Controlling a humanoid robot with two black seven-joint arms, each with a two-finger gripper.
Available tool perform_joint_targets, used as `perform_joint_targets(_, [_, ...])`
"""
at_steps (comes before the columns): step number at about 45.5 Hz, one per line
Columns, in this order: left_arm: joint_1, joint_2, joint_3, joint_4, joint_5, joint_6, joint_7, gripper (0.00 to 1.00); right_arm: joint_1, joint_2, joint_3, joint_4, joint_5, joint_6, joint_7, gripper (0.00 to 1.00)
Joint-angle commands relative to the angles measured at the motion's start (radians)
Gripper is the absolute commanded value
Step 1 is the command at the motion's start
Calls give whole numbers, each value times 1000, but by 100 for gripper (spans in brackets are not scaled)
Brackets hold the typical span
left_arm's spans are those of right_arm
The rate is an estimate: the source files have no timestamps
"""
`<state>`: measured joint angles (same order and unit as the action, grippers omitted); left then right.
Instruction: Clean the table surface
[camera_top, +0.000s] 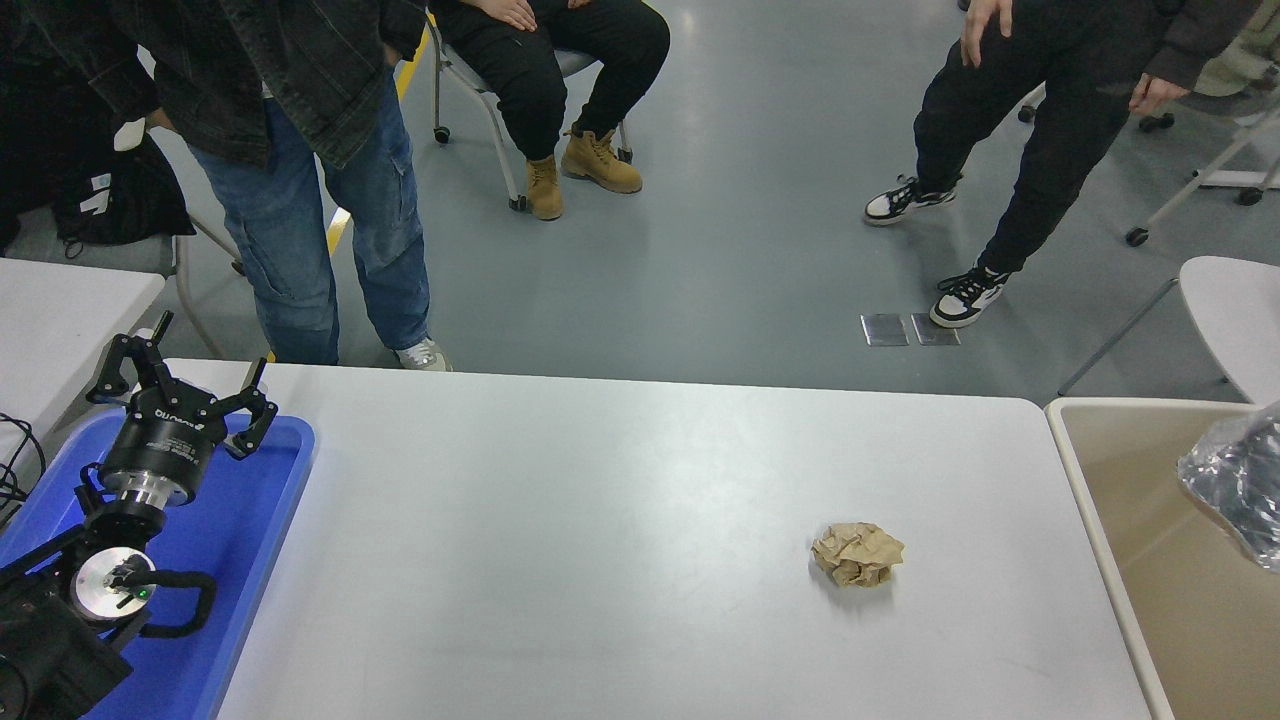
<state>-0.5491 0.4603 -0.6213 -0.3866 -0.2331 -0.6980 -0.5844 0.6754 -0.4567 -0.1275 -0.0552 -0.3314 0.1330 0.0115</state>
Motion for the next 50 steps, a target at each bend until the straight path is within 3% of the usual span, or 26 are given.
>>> perform_joint_targets(1, [0,0,0,0,0,0,0,100,-50,30,15,5,31,-41,-15,0])
perform_joint_targets(42, [0,0,0,0,0,0,0,100,-103,82,34,11,31,-70,-13,0])
perform_joint_targets(46, [0,0,0,0,0,0,0,100,-102,82,34,11,31,-98,-13,32])
perform_joint_targets(50, [0,0,0,0,0,0,0,100,-102,81,34,11,31,-127,-13,48])
